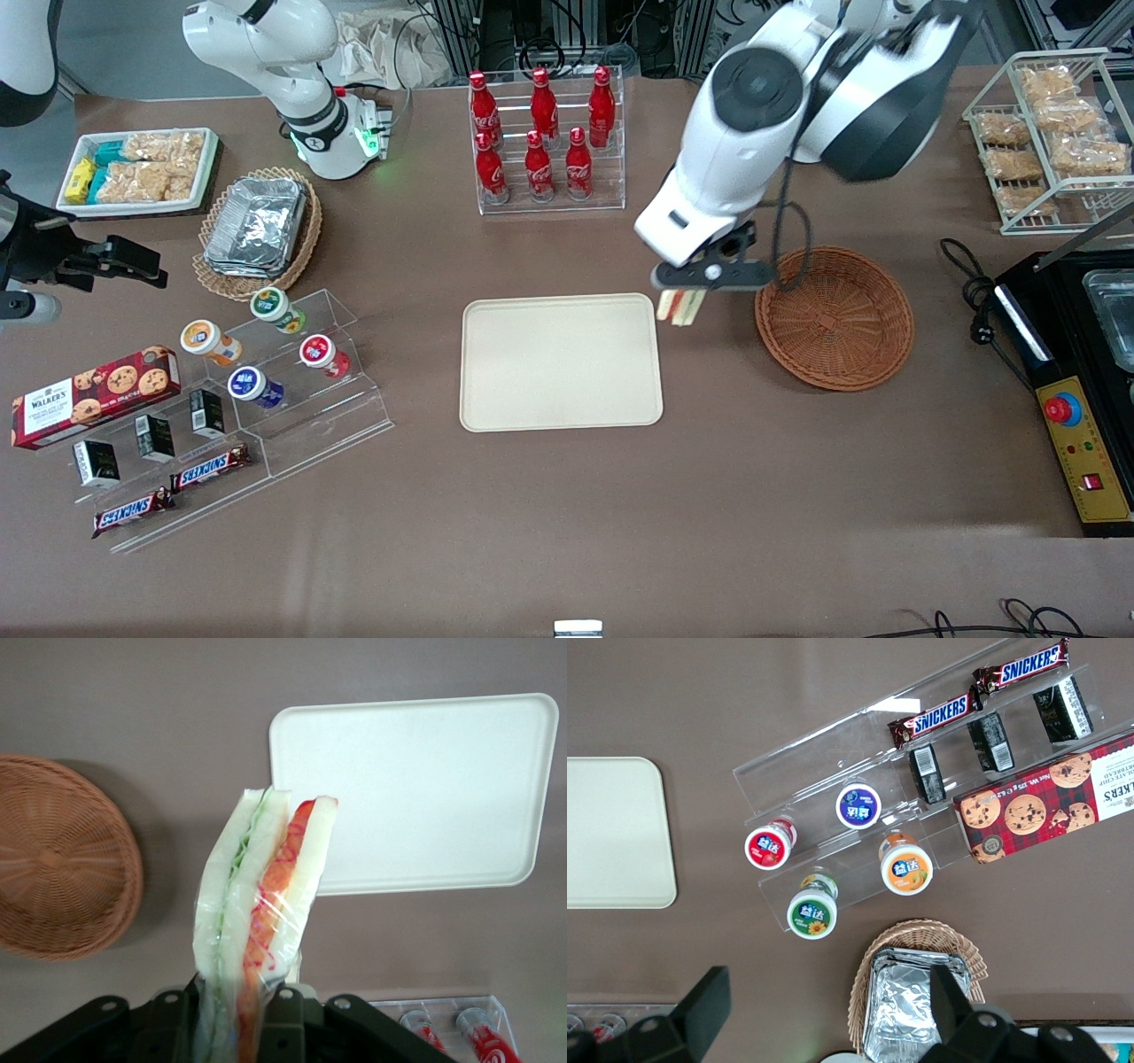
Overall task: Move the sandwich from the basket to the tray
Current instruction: 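Carry the sandwich over the beige tray and lower it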
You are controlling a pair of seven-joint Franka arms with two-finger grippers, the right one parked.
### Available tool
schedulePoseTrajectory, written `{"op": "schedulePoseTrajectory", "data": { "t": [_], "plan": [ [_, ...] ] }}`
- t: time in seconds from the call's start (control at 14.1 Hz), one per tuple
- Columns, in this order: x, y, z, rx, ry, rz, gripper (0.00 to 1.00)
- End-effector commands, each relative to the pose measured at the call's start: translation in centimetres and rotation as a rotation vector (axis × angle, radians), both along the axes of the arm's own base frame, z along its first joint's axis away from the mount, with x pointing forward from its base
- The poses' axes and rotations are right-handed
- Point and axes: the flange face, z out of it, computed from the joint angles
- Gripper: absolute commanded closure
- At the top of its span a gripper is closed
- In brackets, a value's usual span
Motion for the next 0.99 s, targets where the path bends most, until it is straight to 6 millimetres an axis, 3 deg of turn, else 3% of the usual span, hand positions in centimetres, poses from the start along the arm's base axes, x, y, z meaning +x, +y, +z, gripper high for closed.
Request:
{"op": "schedulePoseTrajectory", "data": {
  "t": [0.0,0.42,0.64,0.85,0.92],
  "plan": [
    [1.1,-1.6,-6.4,-0.006,0.025,0.045,1.00],
    [-2.1,-3.8,-19.4,-0.062,-0.042,0.073,1.00],
    [-2.2,-4.3,-25.1,-0.020,-0.084,0.064,1.00],
    [-2.2,-4.1,-27.9,0.014,-0.108,0.080,1.00],
    [-2.1,-4.1,-28.1,0.016,-0.111,0.087,0.80]
  ]
}}
